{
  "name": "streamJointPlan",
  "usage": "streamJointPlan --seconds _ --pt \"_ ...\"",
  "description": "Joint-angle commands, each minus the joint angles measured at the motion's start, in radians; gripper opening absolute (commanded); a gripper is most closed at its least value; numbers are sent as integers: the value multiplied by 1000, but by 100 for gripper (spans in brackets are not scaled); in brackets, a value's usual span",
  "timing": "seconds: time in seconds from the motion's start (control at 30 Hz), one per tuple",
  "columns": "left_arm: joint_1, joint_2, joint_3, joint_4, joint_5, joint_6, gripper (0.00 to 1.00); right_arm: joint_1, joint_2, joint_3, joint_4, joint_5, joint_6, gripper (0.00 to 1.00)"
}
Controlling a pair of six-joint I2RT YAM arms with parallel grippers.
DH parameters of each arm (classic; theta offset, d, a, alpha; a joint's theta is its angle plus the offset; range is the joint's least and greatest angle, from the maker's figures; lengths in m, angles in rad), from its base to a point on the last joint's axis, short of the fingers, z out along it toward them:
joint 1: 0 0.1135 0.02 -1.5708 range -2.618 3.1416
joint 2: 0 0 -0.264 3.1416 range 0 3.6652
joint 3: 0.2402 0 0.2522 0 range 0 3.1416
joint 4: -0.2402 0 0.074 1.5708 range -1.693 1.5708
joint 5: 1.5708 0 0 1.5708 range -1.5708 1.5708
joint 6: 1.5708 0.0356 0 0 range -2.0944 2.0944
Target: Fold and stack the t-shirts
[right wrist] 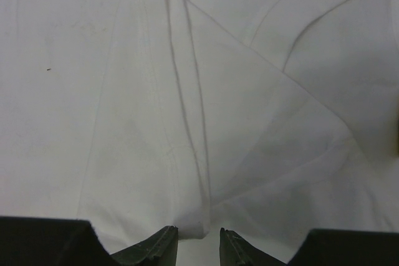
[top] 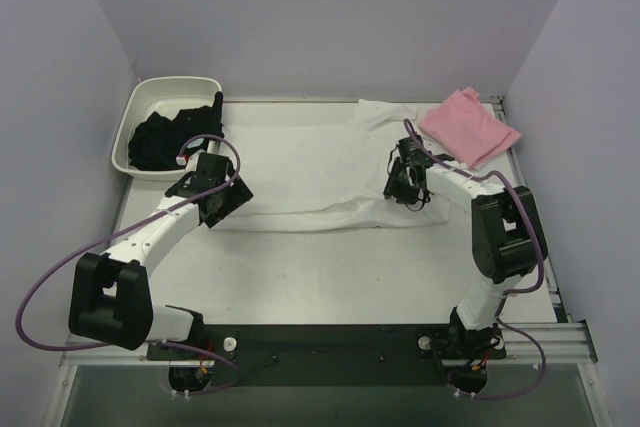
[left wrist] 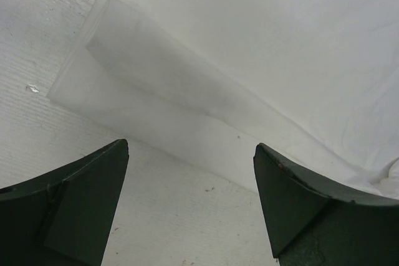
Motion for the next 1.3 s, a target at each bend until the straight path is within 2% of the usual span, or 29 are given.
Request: streamJointPlan --seconds 0.0,0.17,0.47,0.73,0.93,1.13,1.27 --pt "-4 -4 18 37 -13 11 91 -4 25 27 -5 10 15 33" --pt "-4 -1 15 40 -14 13 91 -2 50 27 15 2 27 31" --pt "-3 4 16 35 -19 21 91 -2 69 41 21 -7 33 0" --pt "-4 -1 18 37 -17 19 91 12 50 104 -11 -4 9 0" --pt "-5 -9 13 31 -17 22 91 36 68 239 -41 -13 -11 0" --pt "-2 -12 12 26 -19 28 91 59 160 432 -83 -87 -27 0" --pt "-4 -13 10 23 -20 30 91 68 277 549 -84 -145 -27 0"
